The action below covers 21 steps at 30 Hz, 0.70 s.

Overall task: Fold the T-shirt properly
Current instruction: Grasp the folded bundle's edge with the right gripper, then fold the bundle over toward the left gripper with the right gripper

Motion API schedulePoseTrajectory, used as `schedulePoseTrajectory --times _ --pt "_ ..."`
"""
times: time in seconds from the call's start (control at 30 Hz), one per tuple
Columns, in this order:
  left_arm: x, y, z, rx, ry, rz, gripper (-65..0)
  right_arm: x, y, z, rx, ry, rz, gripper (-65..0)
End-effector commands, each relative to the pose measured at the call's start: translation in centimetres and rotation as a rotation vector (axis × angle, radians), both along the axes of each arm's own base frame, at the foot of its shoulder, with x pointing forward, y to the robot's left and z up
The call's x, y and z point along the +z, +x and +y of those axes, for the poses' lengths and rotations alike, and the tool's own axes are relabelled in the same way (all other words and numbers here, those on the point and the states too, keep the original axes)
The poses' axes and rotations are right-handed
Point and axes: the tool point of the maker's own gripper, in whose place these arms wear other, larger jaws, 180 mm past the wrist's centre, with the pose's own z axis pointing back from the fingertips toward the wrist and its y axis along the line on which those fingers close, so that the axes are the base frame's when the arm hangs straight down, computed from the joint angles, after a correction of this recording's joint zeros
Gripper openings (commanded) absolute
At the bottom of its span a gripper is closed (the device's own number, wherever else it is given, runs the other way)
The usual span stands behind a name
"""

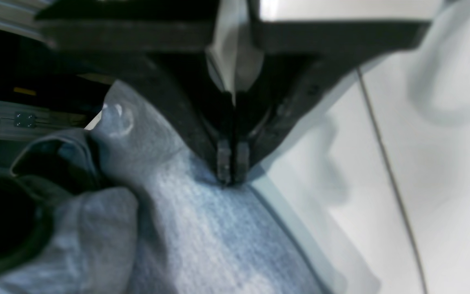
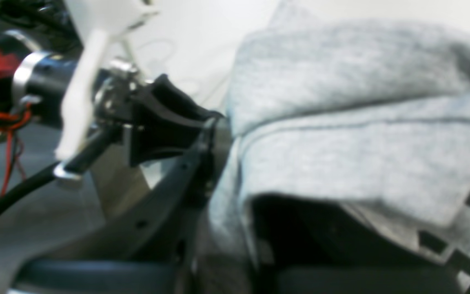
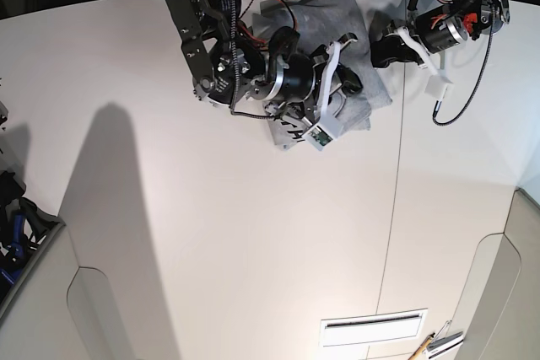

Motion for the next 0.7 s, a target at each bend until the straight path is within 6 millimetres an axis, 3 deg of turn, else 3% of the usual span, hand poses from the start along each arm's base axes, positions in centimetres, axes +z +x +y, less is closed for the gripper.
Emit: schedulePoseTrajectory --times 0.0,0.3,0.67 --pt "-0.4 -0.6 0.4 -0.016 0.029 0.028 -65.0 1.7 0.7 0.8 -0.007 0.055 -0.035 -65.0" --pt "-0.3 -0.5 0.3 -0.014 0.023 0.025 -65.0 1.8 0.9 0.8 -0.013 0.06 -0.041 -65.0" --pt "-0.3 -0.5 0.3 -0.014 0.022 0.025 -65.0 0.6 2.2 -0.5 -0.1 -0.03 -0.053 -65.0"
